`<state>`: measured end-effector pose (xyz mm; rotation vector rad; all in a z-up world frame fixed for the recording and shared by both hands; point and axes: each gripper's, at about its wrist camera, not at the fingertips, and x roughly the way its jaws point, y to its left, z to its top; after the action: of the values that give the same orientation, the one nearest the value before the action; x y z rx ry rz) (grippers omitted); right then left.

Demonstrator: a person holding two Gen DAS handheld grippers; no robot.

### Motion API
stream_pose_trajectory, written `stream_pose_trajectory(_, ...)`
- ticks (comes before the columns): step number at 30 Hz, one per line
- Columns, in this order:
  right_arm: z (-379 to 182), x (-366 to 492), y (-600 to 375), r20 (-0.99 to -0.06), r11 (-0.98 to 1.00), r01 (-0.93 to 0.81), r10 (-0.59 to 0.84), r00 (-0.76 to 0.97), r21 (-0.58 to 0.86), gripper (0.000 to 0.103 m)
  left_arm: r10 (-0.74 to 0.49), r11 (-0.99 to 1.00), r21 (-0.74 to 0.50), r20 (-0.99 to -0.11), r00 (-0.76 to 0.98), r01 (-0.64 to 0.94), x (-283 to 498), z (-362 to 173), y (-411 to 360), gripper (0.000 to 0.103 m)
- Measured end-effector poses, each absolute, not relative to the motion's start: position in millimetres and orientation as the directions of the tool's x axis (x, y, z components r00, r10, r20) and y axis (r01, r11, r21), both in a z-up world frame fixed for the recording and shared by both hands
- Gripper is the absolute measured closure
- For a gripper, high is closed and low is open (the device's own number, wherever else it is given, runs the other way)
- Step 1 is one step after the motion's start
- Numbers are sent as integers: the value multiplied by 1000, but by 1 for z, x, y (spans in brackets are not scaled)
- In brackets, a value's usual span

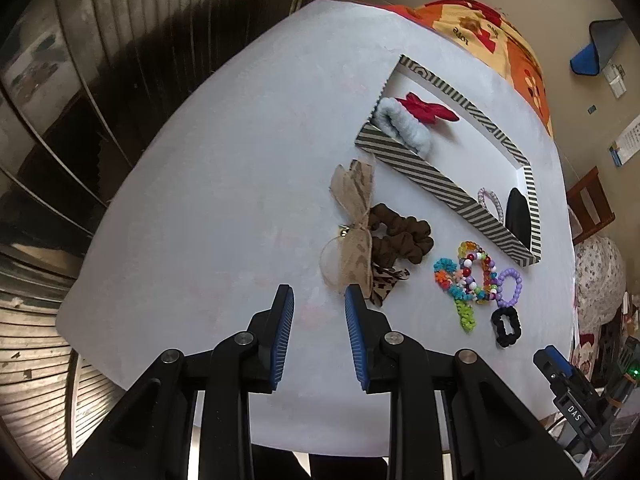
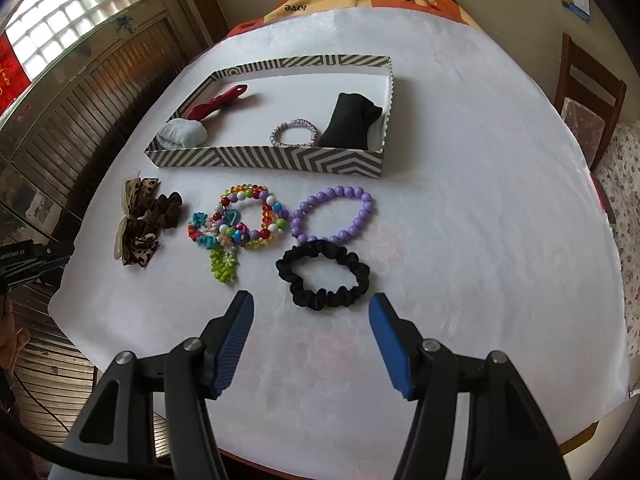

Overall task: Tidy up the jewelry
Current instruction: 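Release the red bow onto the white scrunchie and withdraw both tools, then grasp the tan sheer bow with the left tool while the right tool grasps the rainbow beaded bracelet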

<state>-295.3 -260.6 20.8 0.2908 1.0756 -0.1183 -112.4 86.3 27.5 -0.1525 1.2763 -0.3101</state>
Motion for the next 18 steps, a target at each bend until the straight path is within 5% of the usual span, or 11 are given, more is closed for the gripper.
stream_pose_trajectory(14,13,-235,-242,-855,983,64,117,504,172,47,-372,926,-344,-903,216,157,-81,13,54,78)
stream_pose_trajectory(18,3,-213,-236,-869,987,22,130,478,160,47,-370,928,-349,-908,195,133,-66,1,47,69)
